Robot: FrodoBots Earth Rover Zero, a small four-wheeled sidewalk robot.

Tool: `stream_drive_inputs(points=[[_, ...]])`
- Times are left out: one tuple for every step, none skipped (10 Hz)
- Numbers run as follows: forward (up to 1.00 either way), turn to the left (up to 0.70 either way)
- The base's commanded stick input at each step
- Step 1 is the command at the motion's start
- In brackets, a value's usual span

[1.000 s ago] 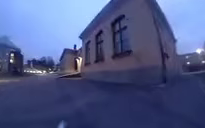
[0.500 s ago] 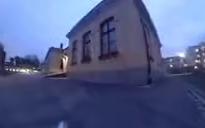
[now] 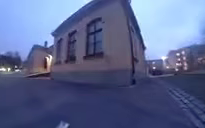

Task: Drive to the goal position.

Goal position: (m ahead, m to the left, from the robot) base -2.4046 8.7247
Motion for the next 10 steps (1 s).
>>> stream_drive_inputs(points=[[0.0,-0.7],[0.0,-0.7],[0.0,-0.7],[0.0,-0.7],[0.0,-0.7],[0.0,-0.7],[0.0,-0.15],[0.0,0.0],[0.0,0.0],[0.0,0.0]])
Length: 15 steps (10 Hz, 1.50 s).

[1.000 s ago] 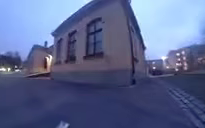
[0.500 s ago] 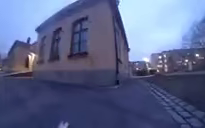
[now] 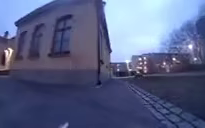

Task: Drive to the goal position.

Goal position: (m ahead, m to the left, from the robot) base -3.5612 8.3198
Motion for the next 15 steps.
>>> stream_drive_inputs(points=[[0.0,0.0],[0.0,0.0],[0.0,0.0],[0.0,0.0],[0.0,0.0],[0.0,0.0],[0.0,-0.27],[0.0,-0.7],[0.0,-0.7],[0.0,-0.7],[0.0,-0.7],[0.0,-0.7],[0.0,-0.7],[0.0,-0.7],[0.0,-0.7]])
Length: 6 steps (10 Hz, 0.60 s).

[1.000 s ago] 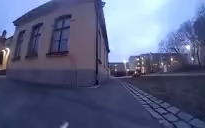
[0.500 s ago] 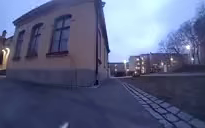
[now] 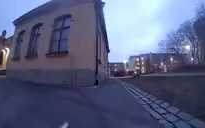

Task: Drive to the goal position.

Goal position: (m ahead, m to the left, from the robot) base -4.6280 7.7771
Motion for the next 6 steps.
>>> stream_drive_inputs(points=[[0.0,-0.08],[0.0,0.0],[0.0,0.0],[0.37,0.0],[0.69,0.0],[0.7,0.0]])
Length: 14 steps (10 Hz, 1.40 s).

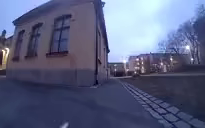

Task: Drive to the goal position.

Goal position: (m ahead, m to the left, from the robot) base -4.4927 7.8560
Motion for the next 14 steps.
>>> stream_drive_inputs(points=[[0.7,0.0],[0.7,-0.35],[0.7,-0.35],[0.7,-0.35],[0.7,-0.35],[0.7,-0.09],[0.7,0.0],[0.7,0.0],[0.7,0.0],[0.7,0.0],[0.7,0.0],[0.7,-0.3],[0.7,-0.35],[0.7,-0.35]])
